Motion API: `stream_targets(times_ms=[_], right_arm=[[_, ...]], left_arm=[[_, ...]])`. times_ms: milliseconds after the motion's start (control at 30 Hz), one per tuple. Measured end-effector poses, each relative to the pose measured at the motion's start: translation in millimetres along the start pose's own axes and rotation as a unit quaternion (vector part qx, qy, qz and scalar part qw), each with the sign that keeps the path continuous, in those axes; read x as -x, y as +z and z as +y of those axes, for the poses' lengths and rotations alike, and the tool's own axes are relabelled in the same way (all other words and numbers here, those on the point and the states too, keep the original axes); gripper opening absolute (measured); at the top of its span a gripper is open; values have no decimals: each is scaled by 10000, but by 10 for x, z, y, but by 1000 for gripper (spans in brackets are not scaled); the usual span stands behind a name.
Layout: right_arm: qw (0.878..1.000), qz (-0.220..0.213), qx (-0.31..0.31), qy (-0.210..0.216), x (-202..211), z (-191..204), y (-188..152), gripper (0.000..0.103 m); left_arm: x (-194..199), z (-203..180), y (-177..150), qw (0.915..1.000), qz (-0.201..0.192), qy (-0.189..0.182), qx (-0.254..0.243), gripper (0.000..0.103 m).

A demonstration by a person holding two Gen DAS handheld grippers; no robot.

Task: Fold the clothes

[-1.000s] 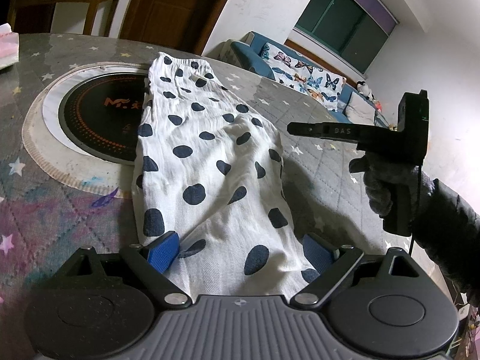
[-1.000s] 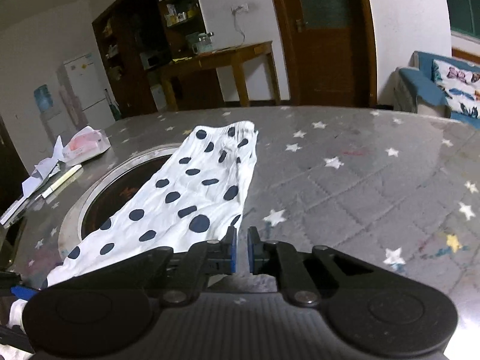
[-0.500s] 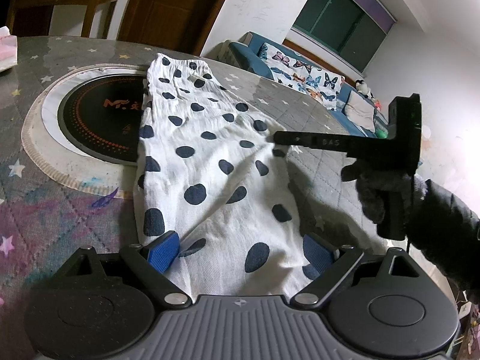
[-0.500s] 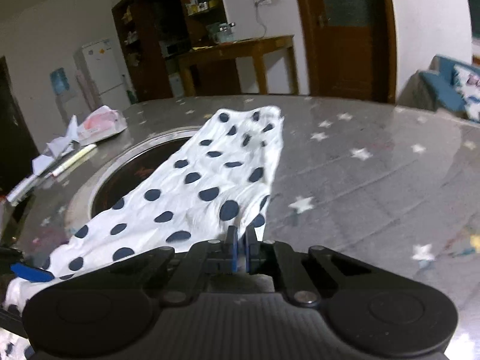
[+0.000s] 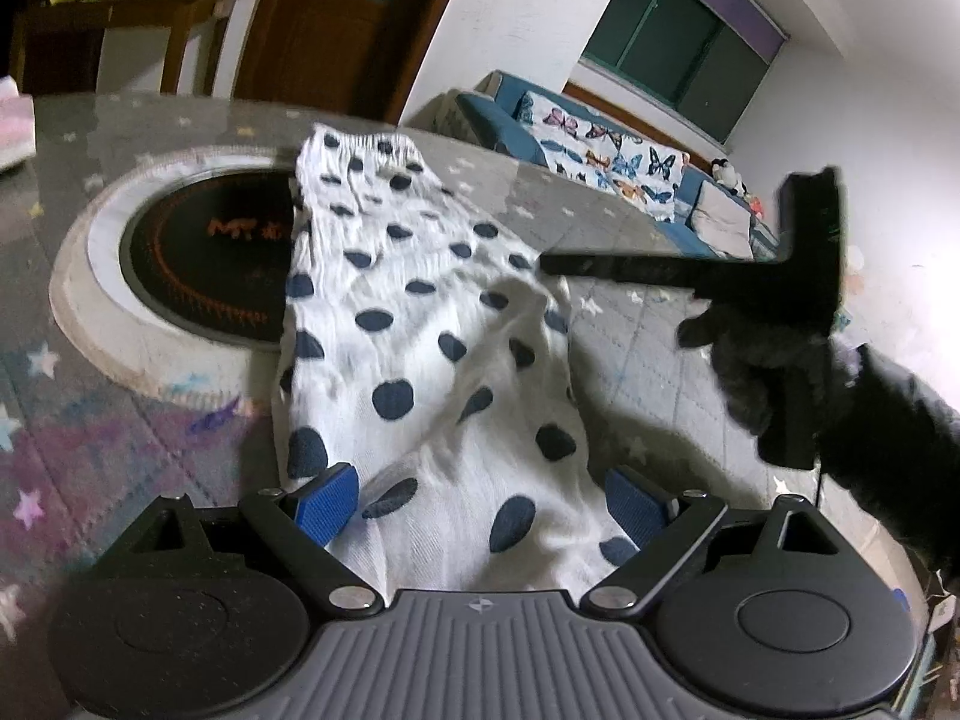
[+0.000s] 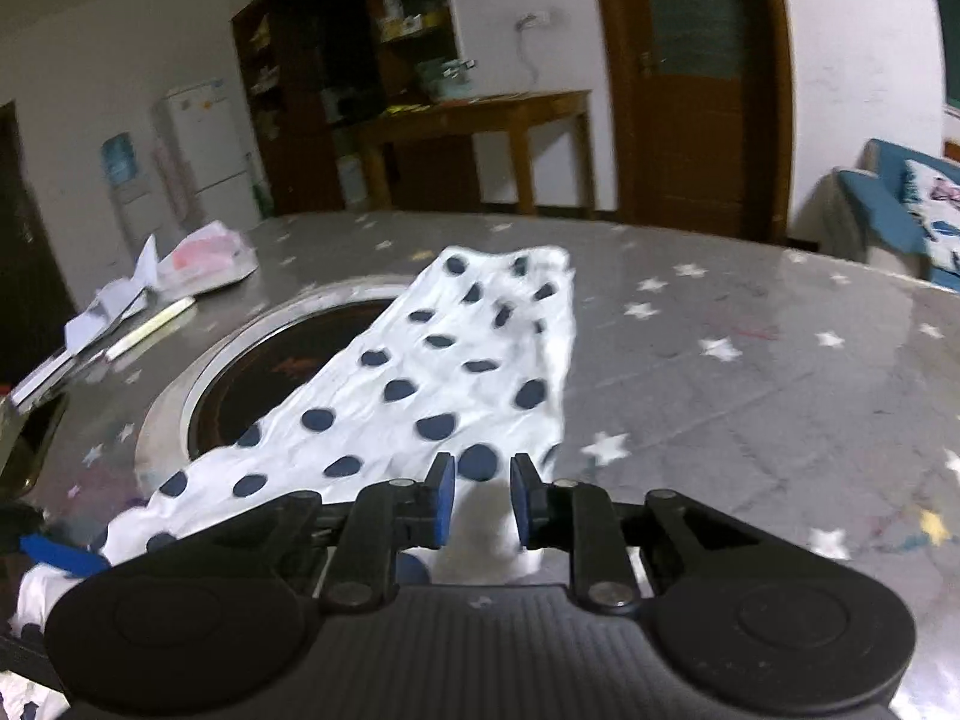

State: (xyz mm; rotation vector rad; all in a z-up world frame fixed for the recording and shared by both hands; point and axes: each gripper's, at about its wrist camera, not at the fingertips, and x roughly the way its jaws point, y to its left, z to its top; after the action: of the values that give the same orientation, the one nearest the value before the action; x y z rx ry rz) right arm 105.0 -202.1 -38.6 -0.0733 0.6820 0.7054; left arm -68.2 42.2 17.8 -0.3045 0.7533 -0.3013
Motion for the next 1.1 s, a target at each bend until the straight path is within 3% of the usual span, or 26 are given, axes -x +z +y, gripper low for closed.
stream_targets(times_ms=[200,433,733,867,1100], right_arm=[[9995,276,-75,-154,-166,-70,-34,20],[9996,170,216,101,-264,43,168,21],[9947,572,779,339,-889,306,477,22],[9922,626,1078,37,-1120,439,733,29],[9927,902,799,109,-1387,181,819,32]], left_arm=[[68,-80,105,9996,-195,-192,-71,91],[-151,-77,114,9995,17,-309,-73,91],[-229,-44,16,9993,245,-297,24,91],[-208,-34,13,9993,229,-290,96,91],[-179,3,5,9989,232,-390,64,91]])
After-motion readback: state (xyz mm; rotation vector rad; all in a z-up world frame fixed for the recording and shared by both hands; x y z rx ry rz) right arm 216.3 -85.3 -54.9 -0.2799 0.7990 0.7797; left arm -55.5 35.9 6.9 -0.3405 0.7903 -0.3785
